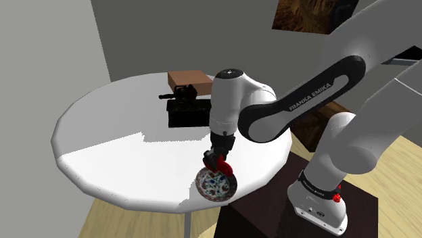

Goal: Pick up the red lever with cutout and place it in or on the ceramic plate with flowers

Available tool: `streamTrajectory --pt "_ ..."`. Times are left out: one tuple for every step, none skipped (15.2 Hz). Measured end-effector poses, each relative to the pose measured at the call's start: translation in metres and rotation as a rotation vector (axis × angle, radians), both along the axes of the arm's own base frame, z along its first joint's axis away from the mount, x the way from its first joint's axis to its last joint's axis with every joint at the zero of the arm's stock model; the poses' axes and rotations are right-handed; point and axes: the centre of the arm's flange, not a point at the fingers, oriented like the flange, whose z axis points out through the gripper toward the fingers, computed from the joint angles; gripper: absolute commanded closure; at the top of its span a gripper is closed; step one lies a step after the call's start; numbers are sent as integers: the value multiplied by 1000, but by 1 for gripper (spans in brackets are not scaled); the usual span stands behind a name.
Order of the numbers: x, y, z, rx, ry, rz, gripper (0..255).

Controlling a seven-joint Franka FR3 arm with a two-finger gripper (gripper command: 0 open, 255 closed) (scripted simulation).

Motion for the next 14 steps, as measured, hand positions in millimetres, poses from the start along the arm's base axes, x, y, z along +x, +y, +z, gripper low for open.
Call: streamTrajectory --pt "-2 -2 -4 0 0 0 255" --pt "-5 -3 -8 1 0 0 255" --pt "-5 -4 -14 1 1 -1 255" --pt "-5 -5 -18 1 1 -1 255" --pt "-4 -5 -23 1 1 -1 255" --pt "-5 -5 -29 1 1 -1 255" --pt "-4 -5 -34 1 1 -1 255" --pt "-4 -5 -39 1 1 -1 255" --pt "-5 -5 -44 1 1 -1 255" --pt "-5 -5 -50 1 1 -1 255" --pt "-5 -5 -55 1 1 -1 255" --pt "-5 -5 -59 0 1 -1 255" --pt "-5 -6 -65 0 0 -1 255" --pt "-5 -6 -71 1 1 -1 255"
